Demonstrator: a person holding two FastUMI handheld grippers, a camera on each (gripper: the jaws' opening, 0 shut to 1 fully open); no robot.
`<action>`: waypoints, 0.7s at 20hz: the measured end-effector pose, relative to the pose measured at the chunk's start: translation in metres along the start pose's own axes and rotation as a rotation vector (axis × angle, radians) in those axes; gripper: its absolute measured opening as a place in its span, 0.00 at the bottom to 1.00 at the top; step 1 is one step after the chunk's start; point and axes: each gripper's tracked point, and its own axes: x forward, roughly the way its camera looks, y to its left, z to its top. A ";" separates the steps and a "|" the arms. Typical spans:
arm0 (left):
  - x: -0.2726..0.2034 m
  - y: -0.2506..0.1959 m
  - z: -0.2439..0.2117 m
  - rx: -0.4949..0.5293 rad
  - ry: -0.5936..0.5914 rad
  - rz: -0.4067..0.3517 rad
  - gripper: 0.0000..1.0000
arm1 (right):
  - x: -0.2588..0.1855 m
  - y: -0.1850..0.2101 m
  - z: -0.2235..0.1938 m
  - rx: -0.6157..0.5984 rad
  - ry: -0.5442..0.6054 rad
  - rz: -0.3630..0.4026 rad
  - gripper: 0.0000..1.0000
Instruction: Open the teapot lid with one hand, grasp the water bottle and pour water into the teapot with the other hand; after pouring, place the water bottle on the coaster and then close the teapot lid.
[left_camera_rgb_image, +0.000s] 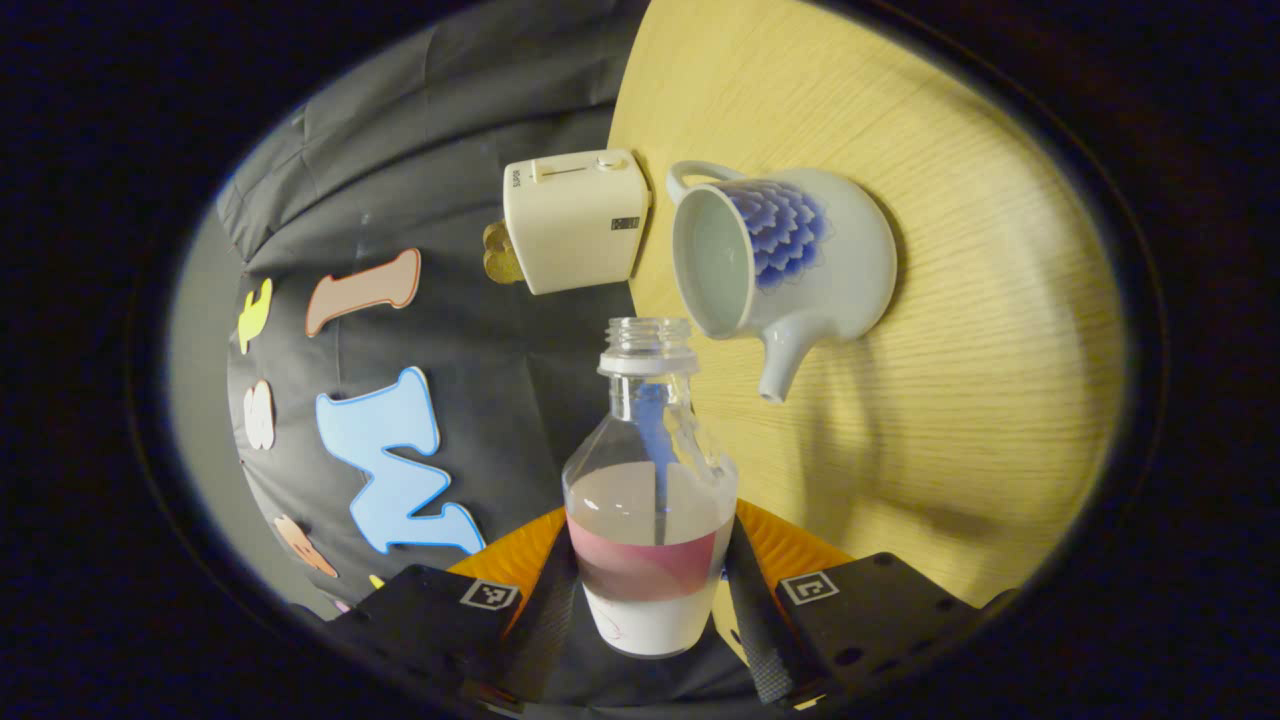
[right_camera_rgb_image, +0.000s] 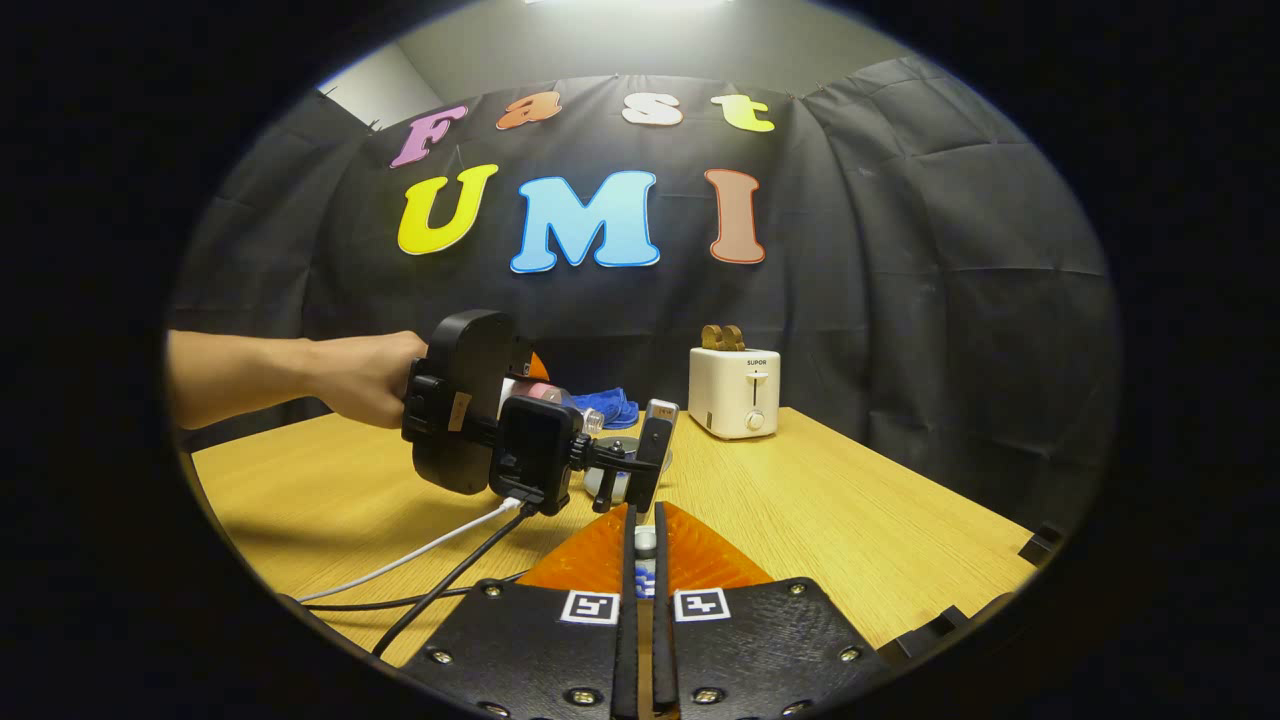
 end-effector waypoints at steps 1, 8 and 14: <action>0.000 0.001 0.000 0.017 0.001 0.003 0.87 | 0.000 0.000 0.001 0.002 0.001 0.001 0.06; 0.000 0.014 0.005 0.124 0.001 0.015 0.87 | 0.001 -0.003 -0.002 -0.001 0.009 -0.006 0.06; 0.000 0.024 0.003 0.205 0.006 0.020 0.87 | 0.001 -0.006 -0.002 0.000 0.009 -0.013 0.06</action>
